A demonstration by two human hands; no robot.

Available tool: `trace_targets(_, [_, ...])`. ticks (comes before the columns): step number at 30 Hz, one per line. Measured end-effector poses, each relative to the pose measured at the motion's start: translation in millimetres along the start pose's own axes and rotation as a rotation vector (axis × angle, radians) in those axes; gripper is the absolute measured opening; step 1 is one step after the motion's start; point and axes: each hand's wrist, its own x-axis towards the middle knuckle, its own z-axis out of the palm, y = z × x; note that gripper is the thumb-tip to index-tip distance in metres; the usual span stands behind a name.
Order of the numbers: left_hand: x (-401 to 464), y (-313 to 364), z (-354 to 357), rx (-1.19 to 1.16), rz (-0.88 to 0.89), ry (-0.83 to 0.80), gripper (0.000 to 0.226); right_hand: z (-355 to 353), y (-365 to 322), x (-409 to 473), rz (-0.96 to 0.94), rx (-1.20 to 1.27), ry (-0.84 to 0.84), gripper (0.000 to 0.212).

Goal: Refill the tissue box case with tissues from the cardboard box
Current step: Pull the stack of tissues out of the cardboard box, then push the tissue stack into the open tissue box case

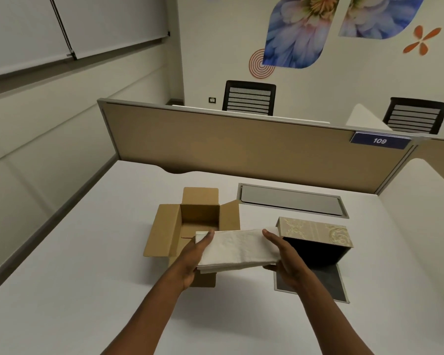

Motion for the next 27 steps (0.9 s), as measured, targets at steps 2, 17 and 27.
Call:
trace_targets(2, [3.3,1.4,7.9,0.008,0.004,-0.002,0.050,-12.7,0.2,-1.0,-0.004,0.027,-0.001,0.053])
trace_targets(17, [27.4,-54.8,134.3,0.398,-0.042,-0.176,0.105,-168.2,58.1,-28.1,0.161,0.068,0.075,0.071])
trace_targets(27, [39.0,-102.2,143.2,0.795,0.159,-0.337,0.119,-215.9,96.8,-48.0,-0.115,-0.433,0.056,0.080])
